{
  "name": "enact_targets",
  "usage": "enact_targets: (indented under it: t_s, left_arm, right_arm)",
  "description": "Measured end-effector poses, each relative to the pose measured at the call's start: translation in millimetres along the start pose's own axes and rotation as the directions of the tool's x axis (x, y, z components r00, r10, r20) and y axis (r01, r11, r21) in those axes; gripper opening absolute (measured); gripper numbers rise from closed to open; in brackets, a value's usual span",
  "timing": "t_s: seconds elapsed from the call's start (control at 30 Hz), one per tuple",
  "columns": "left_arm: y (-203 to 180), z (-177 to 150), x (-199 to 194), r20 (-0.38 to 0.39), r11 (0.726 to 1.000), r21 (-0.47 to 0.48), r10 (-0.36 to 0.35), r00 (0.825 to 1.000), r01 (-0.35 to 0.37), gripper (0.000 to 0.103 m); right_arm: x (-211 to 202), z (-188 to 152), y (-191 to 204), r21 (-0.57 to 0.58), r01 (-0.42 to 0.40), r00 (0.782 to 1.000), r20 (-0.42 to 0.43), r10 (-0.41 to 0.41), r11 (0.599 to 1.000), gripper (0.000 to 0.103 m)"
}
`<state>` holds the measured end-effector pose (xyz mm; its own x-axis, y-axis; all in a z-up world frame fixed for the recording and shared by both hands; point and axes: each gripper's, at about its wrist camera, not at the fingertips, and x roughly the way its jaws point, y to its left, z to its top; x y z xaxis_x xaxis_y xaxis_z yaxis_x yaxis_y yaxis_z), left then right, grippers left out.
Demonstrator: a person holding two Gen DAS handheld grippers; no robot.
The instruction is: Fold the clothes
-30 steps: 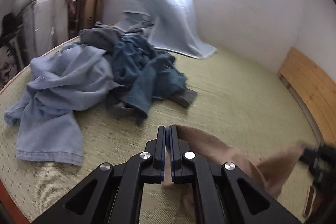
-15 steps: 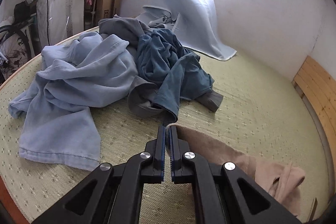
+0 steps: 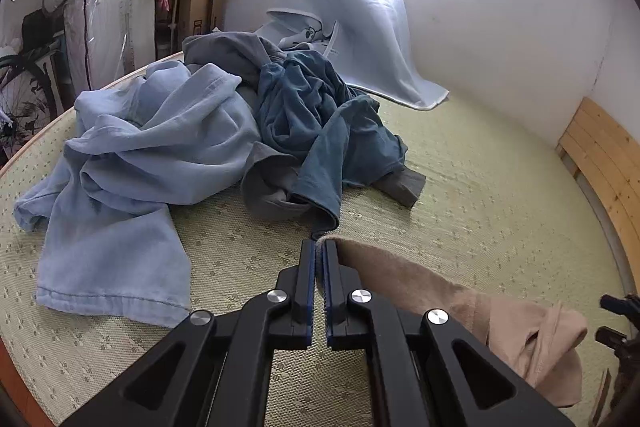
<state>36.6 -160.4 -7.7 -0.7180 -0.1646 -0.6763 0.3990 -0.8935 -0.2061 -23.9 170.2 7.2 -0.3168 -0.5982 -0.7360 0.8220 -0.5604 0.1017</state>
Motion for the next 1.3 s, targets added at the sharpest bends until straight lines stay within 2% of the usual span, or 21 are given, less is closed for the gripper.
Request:
enact_targets:
  t_s: [0.3,0.33,0.37,0.4,0.43,0.47,0.67,0.87,0.97,1.1,1.17,1.23,1.3]
  left_arm:
    - [-4,0,-1,-0.003,0.999,0.021,-0.029,1.0,0.029,0.003]
    - [-4,0,0,-0.006,0.999,0.021,-0.033,0.999,0.033,0.002]
    - [-3,1,-1,-0.007,0.999,0.02,-0.037,0.999,0.037,0.002]
    - [-3,1,-1,-0.008,0.999,0.018,-0.043,0.999,0.043,0.003]
    - [-3,2,-1,-0.008,0.999,0.016,-0.048,0.999,0.048,0.002]
    - [-3,2,-2,-0.008,0.999,0.015,-0.051,0.999,0.051,0.002]
    - [0,2,-3,-0.009,0.998,0.005,-0.056,0.998,0.056,0.002]
    - [-1,1,-2,-0.011,0.998,0.01,-0.055,0.998,0.055,0.002]
    - [-3,-1,-1,-0.02,0.998,0.016,-0.056,0.998,0.056,0.002]
    - [-8,-4,0,-0.024,0.998,0.033,-0.053,0.998,0.053,0.002]
    - [-9,-5,0,-0.027,0.998,0.038,-0.049,0.998,0.05,0.002]
    - [-9,-5,2,-0.033,0.998,0.04,-0.046,0.998,0.047,0.002]
    - [-8,-6,3,-0.037,0.998,0.041,-0.042,0.998,0.043,0.002]
  right_arm:
    - [29,-15,-65,0.219,-0.012,1.0,0.007,0.01,0.976,0.07]
    - [27,-15,-58,0.195,-0.023,1.0,0.003,0.023,0.98,0.066]
    - [24,-16,-52,0.172,-0.035,0.999,-0.002,0.036,0.984,0.062]
    - [21,-16,-46,0.149,-0.047,0.999,-0.007,0.048,0.988,0.046]
    - [18,-17,-39,0.125,-0.059,0.998,-0.012,0.06,0.99,0.019]
    - [15,-17,-33,0.102,-0.071,0.997,-0.017,0.073,0.992,0.008]
    - [-1,-20,5,-0.038,-0.145,0.988,-0.056,0.143,0.989,0.008]
    - [-18,-23,43,-0.173,-0.221,0.973,-0.105,0.205,0.96,0.008]
    - [-7,-35,57,-0.2,-0.256,0.957,-0.192,0.218,0.946,0.008]
    - [7,-51,76,-0.231,-0.305,0.924,-0.306,0.228,0.924,0.011]
    - [9,-55,79,-0.228,-0.319,0.912,-0.338,0.232,0.92,0.022]
    - [-1,-51,75,-0.214,-0.33,0.914,-0.316,0.254,0.92,0.046]
    - [-14,-45,72,-0.204,-0.343,0.917,-0.282,0.281,0.917,0.054]
